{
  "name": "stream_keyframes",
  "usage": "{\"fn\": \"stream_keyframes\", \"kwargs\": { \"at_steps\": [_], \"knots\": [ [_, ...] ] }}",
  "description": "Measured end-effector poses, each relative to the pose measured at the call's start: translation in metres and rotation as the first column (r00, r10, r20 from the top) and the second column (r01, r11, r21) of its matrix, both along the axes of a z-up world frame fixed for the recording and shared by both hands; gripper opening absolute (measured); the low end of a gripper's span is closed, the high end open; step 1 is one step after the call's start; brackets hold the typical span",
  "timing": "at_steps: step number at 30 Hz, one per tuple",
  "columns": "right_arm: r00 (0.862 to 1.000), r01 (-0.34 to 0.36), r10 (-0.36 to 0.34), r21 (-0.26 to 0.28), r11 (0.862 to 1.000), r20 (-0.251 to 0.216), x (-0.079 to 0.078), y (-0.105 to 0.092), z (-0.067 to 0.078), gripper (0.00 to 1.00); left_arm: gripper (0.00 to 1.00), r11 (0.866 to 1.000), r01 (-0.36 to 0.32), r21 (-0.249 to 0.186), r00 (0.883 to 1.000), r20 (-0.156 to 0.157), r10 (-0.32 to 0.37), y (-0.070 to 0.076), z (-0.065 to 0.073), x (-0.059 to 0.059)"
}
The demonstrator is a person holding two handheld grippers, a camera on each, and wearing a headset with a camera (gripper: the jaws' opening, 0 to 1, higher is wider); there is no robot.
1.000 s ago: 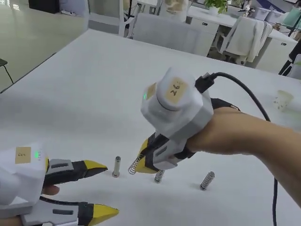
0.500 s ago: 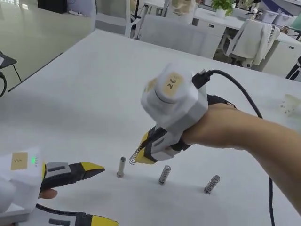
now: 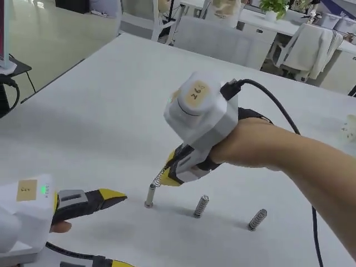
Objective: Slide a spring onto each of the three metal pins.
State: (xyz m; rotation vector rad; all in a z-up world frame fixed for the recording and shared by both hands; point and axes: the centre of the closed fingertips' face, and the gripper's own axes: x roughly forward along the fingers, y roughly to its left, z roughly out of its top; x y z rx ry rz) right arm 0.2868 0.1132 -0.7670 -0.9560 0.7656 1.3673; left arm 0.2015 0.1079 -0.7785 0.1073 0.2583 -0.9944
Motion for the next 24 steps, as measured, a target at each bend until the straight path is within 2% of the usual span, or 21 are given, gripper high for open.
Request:
{"fn": "stream_keyframes", "kwargs": {
  "at_steps": [24],
  "knots": [
    [0.999,-0.013,0.011,-0.071,0.997,-0.033,0.006,0.005,-0.023,0.09,0.70,1.000,-0.007,-0.009,1.000,0.005,0.007,0.002,0.002,-0.002]
  ]
}}
